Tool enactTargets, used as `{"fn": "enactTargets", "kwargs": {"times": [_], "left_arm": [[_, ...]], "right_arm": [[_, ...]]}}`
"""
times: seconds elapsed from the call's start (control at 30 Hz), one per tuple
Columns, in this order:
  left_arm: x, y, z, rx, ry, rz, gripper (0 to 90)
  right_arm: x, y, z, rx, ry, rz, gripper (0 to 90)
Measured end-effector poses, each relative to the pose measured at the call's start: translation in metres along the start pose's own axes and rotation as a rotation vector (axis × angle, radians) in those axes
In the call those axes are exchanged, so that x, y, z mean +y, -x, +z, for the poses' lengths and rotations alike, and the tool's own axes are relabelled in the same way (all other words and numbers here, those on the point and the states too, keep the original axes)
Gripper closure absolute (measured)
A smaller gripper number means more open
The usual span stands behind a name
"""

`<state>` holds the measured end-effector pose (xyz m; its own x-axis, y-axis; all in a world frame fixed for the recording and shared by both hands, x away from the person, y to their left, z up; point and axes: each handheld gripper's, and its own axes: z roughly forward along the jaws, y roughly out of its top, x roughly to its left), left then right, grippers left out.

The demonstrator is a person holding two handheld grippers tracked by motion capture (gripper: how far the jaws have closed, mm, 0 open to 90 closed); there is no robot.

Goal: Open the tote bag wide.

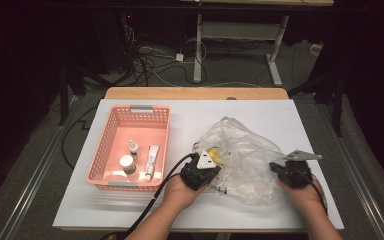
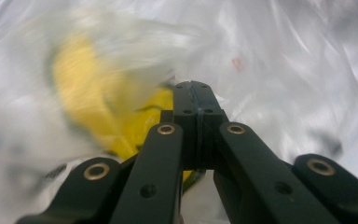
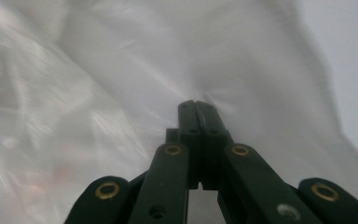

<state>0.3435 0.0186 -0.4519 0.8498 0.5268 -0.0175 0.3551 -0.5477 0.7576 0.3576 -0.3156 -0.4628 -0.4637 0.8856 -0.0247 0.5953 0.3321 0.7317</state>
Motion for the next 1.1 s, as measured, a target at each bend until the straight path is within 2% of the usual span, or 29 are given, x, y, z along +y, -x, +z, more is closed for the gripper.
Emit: {"fn": "enactTargets", "kwargs": {"times": [0.03,0.07,0.1,0.13,0.23,0.27,0.3,0.33,0.37,0.4,0.47,0.5,0.53,0.57,0.6,0.63,0.67,0.7,0.73,0.77,0.8,0.83,0.87,0.9,0.97,1.0,1.03,1.07,1.1], "left_arm": [[-0.002,0.001,0.0,-0.006,-0.003,-0.001,88.8],[-0.005,0.003,0.001,-0.027,-0.022,-0.001,88.8],[-0.005,0.003,0.001,-0.027,-0.022,-0.001,88.8],[-0.006,0.005,0.002,-0.026,-0.031,-0.001,88.8],[-0.01,0.005,0.005,-0.042,-0.053,-0.013,88.8],[-0.01,0.006,0.006,-0.052,-0.053,-0.012,88.7],[-0.006,0.011,0.004,-0.1,-0.018,0.002,87.9],[-0.006,0.011,0.004,-0.1,-0.018,0.002,79.1],[-0.002,0.017,0.001,-0.114,-0.001,0.018,79.1],[0.005,0.025,-0.005,-0.128,0.031,0.044,63.6],[0.016,0.036,-0.016,-0.143,0.09,0.092,61.5],[0.022,0.04,-0.022,-0.144,0.128,0.117,59.1],[0.028,0.043,-0.028,-0.143,0.161,0.132,59.1],[0.034,0.044,-0.031,-0.135,0.187,0.139,55.7],[0.039,0.043,-0.034,-0.108,0.21,0.155,54.3],[0.047,0.037,-0.033,-0.066,0.227,0.164,54.3],[0.047,0.037,-0.033,-0.066,0.227,0.164,54.3],[0.053,0.022,-0.018,-0.045,0.188,0.124,52.3],[0.053,0.022,-0.018,-0.045,0.188,0.124,49.5],[0.053,0.013,-0.008,-0.024,0.152,0.096,46.7],[0.054,0.005,0.004,-0.013,0.115,0.072,42.0],[0.054,-0.003,0.015,0.003,0.075,0.054,42.0],[0.054,-0.008,0.025,0.029,0.036,0.049,34.4],[0.054,-0.012,0.033,0.045,0.008,0.052,34.4],[0.053,-0.018,0.045,0.06,-0.024,0.048,33.9],[0.053,-0.02,0.049,0.059,-0.039,0.056,38.2],[0.053,-0.021,0.052,0.057,-0.05,0.066,50.1],[0.054,-0.022,0.055,0.063,-0.065,0.069,57.3],[0.054,-0.024,0.058,0.058,-0.067,0.053,64.1]], "right_arm": [[0.001,0.022,-0.013,-0.044,0.009,0.027,90.0],[0.001,0.033,-0.019,-0.059,0.011,0.041,90.0],[0.002,0.043,-0.024,-0.073,0.013,0.057,90.0],[0.002,0.043,-0.024,-0.073,0.013,0.057,90.0],[0.0,0.062,-0.03,-0.118,0.002,0.084,90.0],[0.0,0.062,-0.027,-0.118,-0.01,0.082,90.0],[-0.001,0.056,-0.019,-0.093,-0.025,0.065,90.0],[-0.001,0.056,-0.019,-0.093,-0.025,0.065,90.0],[0.0,0.051,-0.015,-0.078,-0.024,0.053,90.0],[0.003,0.039,-0.007,-0.043,-0.018,0.029,90.0],[0.004,0.035,-0.004,-0.031,-0.02,0.018,90.0],[0.005,0.027,-0.001,-0.004,-0.016,-0.014,90.0],[0.005,0.027,-0.001,-0.004,-0.016,-0.014,90.0],[0.007,0.02,0.0,0.031,-0.003,-0.027,83.6],[0.008,0.017,-0.001,0.045,0.006,-0.029,78.0],[0.009,0.015,-0.003,0.067,0.021,-0.022,72.3],[0.009,0.015,-0.003,0.067,0.021,-0.022,72.3],[0.012,0.01,-0.011,0.112,0.072,0.003,65.1],[0.012,0.01,-0.011,0.112,0.072,0.003,65.1],[0.015,0.004,-0.022,0.147,0.124,0.01,62.4],[0.016,-0.001,-0.028,0.165,0.151,0.009,61.2],[0.016,-0.001,-0.028,0.165,0.151,0.009,61.2],[0.019,-0.011,-0.038,0.195,0.195,0.014,56.3],[0.019,-0.011,-0.038,0.195,0.195,0.014,56.3],[0.021,-0.023,-0.046,0.216,0.225,-0.003,51.3],[0.021,-0.03,-0.048,0.226,0.235,-0.004,47.1],[0.022,-0.037,-0.049,0.233,0.24,-0.015,43.8],[0.023,-0.045,-0.049,0.239,0.241,-0.023,40.3],[0.024,-0.053,-0.048,0.249,0.243,-0.031,36.7]]}}
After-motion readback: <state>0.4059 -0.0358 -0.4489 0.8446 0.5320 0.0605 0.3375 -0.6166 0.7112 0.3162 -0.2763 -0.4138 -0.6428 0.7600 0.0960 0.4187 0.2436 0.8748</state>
